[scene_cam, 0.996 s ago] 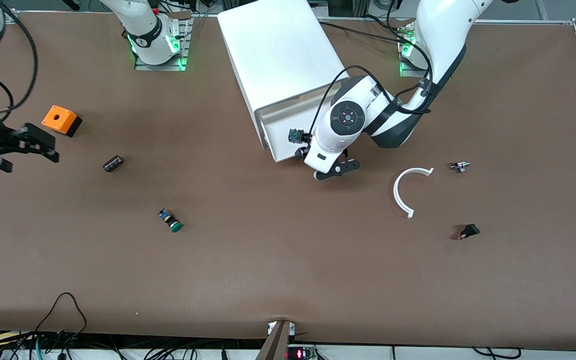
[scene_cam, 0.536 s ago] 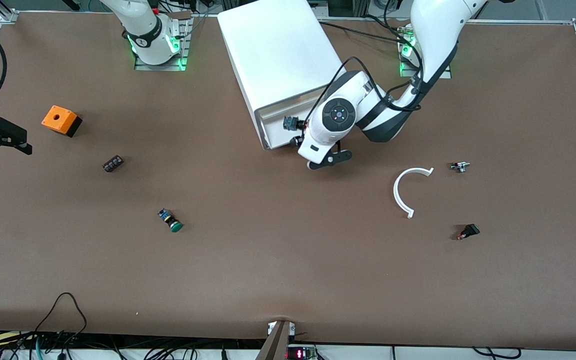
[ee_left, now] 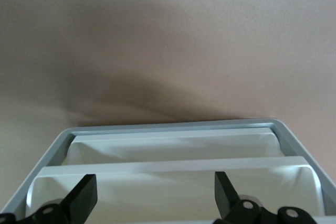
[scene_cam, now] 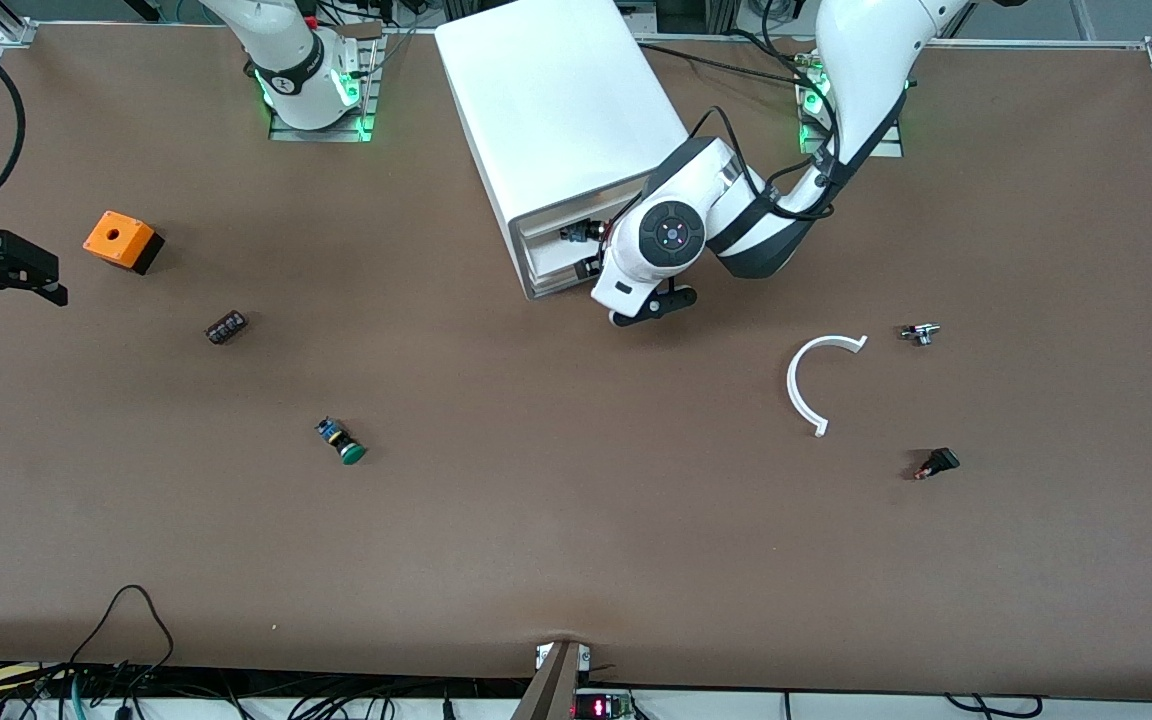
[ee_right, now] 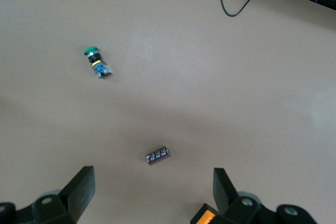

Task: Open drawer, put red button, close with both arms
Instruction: 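Push the drawer shut with the left gripper while the right gripper rests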

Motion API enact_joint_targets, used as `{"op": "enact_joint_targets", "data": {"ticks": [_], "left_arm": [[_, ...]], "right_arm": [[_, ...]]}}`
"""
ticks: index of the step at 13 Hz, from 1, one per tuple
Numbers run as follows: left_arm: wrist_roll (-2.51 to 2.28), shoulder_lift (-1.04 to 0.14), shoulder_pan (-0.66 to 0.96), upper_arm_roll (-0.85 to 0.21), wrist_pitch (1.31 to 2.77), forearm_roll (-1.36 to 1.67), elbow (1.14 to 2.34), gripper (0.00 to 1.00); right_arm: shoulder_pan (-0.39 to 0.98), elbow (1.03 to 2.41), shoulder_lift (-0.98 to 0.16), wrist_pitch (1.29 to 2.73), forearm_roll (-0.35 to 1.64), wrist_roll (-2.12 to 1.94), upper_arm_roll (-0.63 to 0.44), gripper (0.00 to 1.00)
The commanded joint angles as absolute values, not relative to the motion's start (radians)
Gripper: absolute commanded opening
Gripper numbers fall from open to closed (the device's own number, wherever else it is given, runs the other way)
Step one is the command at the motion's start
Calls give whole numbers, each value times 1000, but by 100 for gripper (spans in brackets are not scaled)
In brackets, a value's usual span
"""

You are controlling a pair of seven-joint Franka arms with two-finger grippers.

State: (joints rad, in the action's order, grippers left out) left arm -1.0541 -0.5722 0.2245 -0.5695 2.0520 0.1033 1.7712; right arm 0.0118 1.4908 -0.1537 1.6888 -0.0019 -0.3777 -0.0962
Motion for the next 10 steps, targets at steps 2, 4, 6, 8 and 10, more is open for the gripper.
{"op": "enact_joint_targets", "data": {"ticks": [2,4,6,8,10], "left_arm": [[-1042,-569,229,-575,2011,133,1778,99],[-1042,-569,238,-575,2011,138,1778,99],[-1042,-571,241,-575,2011,138,1778,99],[-1042,-580,255,-575,2011,138,1776,99],[-1042,-594,262,-575,2011,138,1772,99]], "right_arm": [[5,1500,-143,1660,-12,-380,-100,100],[2,1500,-140,1646,-15,-387,-101,100],[-2,1500,-138,1644,-12,-373,-104,100],[-2,1502,-135,1637,-18,-394,-112,100],[2,1502,-133,1623,-21,-454,-109,100]]}}
